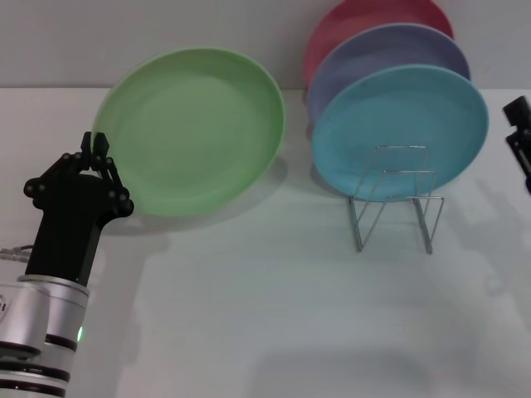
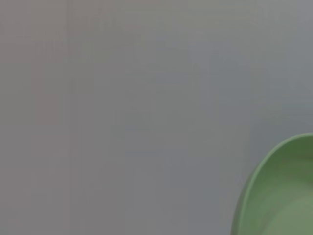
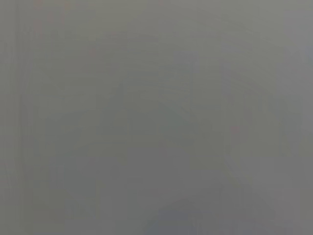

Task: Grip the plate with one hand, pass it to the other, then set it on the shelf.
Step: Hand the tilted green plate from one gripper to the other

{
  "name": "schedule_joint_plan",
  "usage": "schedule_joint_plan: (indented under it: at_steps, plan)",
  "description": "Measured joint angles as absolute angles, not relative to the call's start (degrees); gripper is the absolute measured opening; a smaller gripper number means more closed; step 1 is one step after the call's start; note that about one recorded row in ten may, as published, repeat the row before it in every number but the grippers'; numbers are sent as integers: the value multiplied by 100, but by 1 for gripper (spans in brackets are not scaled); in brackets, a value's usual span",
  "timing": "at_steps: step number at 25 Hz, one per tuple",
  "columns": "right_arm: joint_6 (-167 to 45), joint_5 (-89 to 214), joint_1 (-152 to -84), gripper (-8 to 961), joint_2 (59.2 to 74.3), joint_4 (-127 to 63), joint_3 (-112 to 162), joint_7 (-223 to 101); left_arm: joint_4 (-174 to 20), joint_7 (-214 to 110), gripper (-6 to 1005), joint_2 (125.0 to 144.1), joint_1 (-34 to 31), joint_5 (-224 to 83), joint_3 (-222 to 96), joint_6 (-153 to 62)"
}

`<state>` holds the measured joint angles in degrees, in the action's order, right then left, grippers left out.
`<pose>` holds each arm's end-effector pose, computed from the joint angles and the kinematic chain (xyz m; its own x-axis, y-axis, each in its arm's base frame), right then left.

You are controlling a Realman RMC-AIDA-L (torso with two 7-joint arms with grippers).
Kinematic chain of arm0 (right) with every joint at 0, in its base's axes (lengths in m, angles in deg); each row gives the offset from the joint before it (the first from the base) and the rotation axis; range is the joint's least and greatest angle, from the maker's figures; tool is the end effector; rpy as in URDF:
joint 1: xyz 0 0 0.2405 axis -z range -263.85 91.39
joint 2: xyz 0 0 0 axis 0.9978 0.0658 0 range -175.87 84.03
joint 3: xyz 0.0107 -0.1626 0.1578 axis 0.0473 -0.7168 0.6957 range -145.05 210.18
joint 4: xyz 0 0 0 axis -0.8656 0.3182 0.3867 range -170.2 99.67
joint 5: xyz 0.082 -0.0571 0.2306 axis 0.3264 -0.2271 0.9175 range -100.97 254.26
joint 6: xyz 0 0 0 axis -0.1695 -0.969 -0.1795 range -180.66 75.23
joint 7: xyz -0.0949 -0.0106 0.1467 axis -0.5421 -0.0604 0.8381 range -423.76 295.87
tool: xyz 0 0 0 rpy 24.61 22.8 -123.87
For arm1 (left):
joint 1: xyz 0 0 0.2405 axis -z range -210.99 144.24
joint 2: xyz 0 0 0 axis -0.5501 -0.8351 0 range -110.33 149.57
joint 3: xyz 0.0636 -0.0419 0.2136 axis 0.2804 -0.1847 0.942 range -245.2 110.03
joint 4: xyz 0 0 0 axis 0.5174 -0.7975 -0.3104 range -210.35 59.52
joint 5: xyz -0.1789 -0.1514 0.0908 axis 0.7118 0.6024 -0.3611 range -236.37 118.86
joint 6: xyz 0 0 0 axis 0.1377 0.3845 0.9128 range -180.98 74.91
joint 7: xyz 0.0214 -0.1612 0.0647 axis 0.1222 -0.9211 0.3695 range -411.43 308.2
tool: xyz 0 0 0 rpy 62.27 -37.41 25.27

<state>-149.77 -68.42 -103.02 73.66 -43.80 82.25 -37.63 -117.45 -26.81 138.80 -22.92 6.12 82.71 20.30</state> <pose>0.2857 0.2928 -0.0057 0.3893 0.2908 -0.8740 -0.7624 -0.4307 -0.4829 -0.2291 0.3047 -0.0835 0.7214 -0.1922 0.6653 0.6526 -0.1329 -0.7460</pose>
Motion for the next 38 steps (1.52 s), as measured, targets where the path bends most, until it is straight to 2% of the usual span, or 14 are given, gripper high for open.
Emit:
schedule_joint_plan:
  at_steps: [8,26,38]
  plan:
    - [-13928,-6799,-9697,680,7380,-5954,7604,-5219,-11772,-2633,66,13879,-2342,829,8472,2092]
    - [-12516,-6677,-9534,680,7387,-7033,6878,-6035,-12051,-1655,70,13879,-2380,1559,9350,2564]
    - [-11895,-6650,-9818,679,7364,-7171,6859,-6040,-12068,-1637,73,13879,-2392,1560,9485,2567]
